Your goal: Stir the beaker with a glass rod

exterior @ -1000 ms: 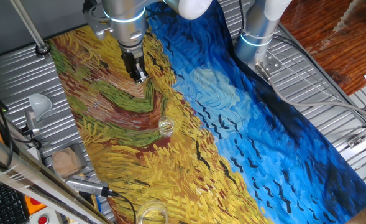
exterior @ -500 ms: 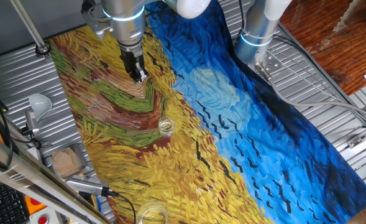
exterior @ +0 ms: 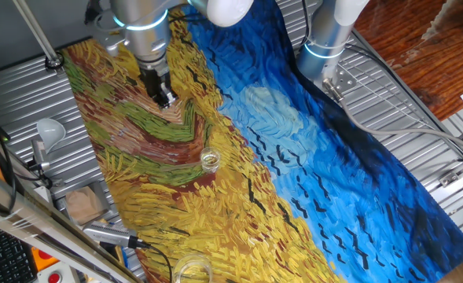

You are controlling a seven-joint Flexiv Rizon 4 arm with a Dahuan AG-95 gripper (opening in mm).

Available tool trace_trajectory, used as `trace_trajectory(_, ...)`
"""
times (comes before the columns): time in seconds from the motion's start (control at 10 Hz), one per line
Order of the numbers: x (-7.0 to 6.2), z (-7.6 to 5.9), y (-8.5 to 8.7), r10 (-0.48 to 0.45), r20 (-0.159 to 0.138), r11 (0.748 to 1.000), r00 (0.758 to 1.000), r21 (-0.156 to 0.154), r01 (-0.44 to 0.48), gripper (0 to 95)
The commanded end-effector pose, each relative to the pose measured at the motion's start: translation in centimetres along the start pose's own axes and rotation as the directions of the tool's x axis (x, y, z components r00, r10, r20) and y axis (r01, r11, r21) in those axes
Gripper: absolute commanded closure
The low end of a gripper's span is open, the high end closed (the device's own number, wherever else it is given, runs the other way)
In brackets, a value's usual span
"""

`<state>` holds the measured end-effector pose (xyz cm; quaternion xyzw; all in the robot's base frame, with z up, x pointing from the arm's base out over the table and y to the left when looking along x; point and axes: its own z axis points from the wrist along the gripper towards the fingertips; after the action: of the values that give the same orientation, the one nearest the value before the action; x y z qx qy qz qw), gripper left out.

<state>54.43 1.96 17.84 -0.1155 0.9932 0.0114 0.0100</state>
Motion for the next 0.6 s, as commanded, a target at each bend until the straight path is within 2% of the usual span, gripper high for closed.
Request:
trace_trajectory(0.1,-1.2,0.4,0.8,-0.004,0.002,1.000,1.000,0.003,0.004,95.0)
trace_trajectory(0.4,-3.0,0.4,1.4,-0.056,-0.001,0.998,0.998,0.000,0.056,95.0)
trace_trajectory(0.5,-3.0,0.4,1.4,-0.096,-0.001,0.995,0.995,-0.001,0.096,95.0)
trace_trajectory(0.6,-3.0,0.4,1.4,-0.099,0.001,0.995,0.995,-0.005,0.099,95.0)
